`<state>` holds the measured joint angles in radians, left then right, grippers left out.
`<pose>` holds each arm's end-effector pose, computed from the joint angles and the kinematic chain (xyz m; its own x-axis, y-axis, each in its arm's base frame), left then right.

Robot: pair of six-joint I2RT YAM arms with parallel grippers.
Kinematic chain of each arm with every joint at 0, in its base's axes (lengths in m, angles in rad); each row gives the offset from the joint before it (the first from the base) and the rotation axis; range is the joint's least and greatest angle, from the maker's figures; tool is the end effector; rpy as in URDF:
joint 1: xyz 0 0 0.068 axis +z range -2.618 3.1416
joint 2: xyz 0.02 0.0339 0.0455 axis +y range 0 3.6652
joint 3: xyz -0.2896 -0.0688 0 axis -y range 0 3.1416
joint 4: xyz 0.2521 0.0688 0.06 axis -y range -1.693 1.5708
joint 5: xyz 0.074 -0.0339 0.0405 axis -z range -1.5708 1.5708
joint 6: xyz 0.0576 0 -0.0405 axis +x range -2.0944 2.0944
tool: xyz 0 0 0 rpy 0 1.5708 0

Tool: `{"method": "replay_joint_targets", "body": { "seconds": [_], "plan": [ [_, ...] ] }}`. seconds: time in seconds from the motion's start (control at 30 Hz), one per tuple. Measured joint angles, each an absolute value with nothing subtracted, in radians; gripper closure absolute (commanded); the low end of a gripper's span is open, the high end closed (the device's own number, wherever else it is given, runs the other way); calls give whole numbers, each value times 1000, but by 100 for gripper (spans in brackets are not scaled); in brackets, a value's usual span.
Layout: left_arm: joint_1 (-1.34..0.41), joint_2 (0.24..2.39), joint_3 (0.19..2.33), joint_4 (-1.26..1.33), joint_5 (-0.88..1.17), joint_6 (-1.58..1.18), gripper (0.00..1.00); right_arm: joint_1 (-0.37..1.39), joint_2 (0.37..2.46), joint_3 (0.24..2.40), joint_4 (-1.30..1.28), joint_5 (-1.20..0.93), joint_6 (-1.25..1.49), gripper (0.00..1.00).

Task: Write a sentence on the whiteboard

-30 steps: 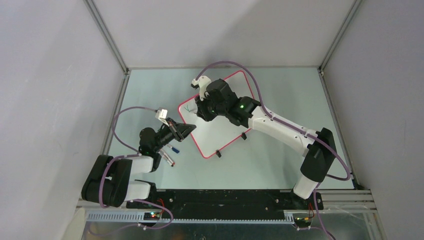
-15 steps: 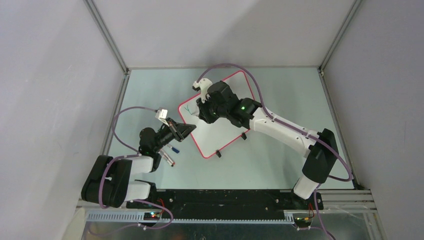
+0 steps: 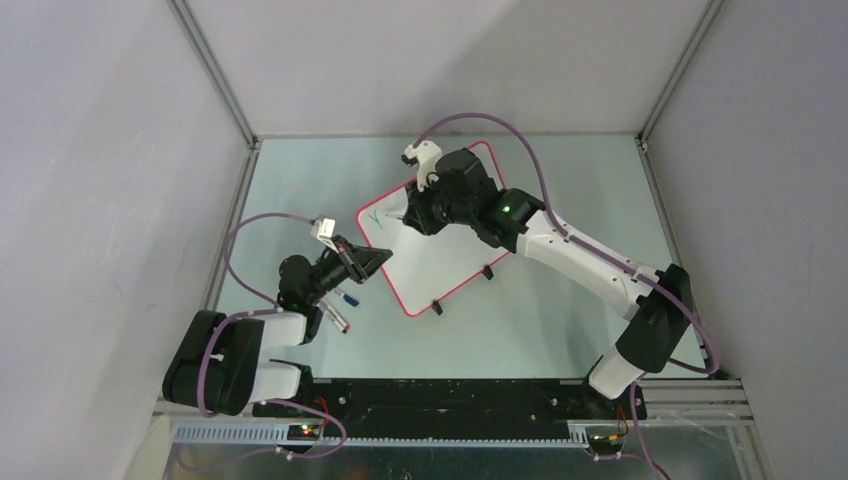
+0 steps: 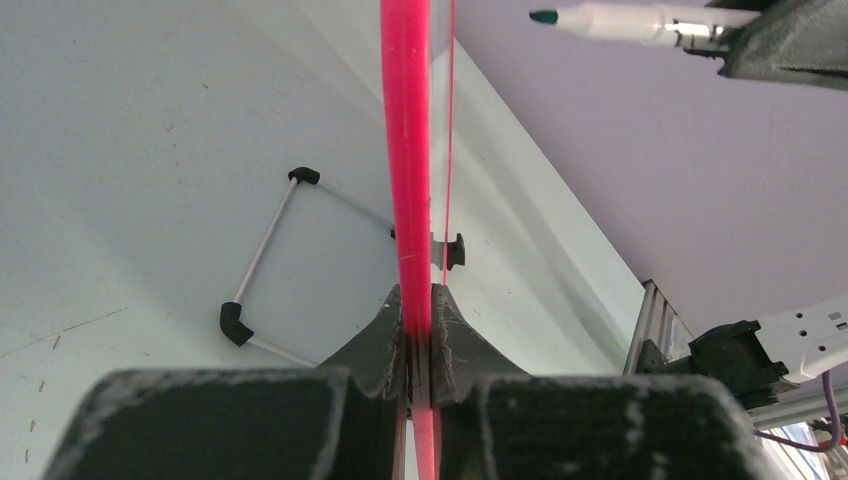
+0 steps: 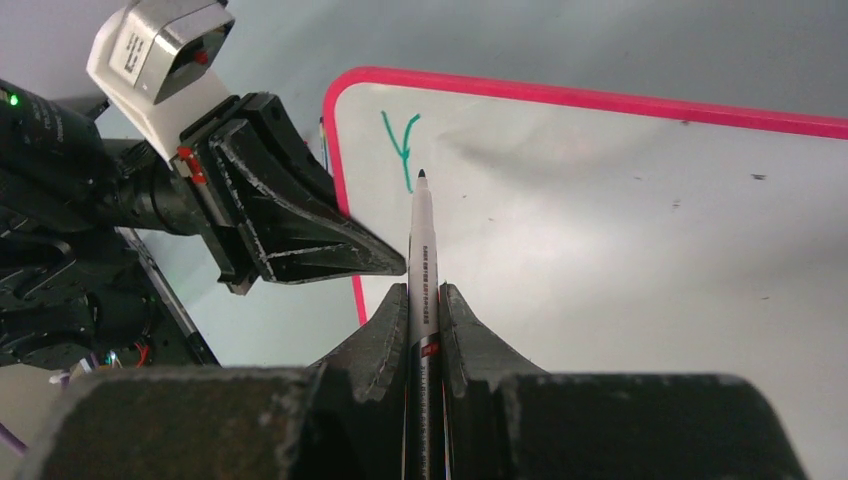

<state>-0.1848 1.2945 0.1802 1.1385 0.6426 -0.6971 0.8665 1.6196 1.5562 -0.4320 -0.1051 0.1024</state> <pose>0.2159 -0.0755 0.1952 -0.4543 -0.4379 -0.7758 0.5796 0.5161 -0.6307 0.2576 0.3126 0.3843 -0.3898 -0.3017 -0.8701 -0.7819 0.6076 0.1395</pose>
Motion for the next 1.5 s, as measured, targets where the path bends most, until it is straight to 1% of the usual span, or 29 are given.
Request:
{"method": "replay_joint_targets", "body": {
  "seconds": [0.2, 0.77, 1.03, 1.5],
  "plan": [
    [-185, 1295, 180, 1139, 642, -697, 96, 844, 1617, 1554, -426, -114, 105, 100],
    [-185, 1293, 180, 1138, 642, -696, 96, 870, 1631, 1553, -426, -94, 93, 100],
    [-186, 1291, 180, 1136, 642, -695, 96, 870, 1623, 1478, -391, -68, 81, 100],
    [-188, 1287, 180, 1132, 641, -691, 96, 870, 1604, 1469, -364, -57, 77, 100]
  ]
}}
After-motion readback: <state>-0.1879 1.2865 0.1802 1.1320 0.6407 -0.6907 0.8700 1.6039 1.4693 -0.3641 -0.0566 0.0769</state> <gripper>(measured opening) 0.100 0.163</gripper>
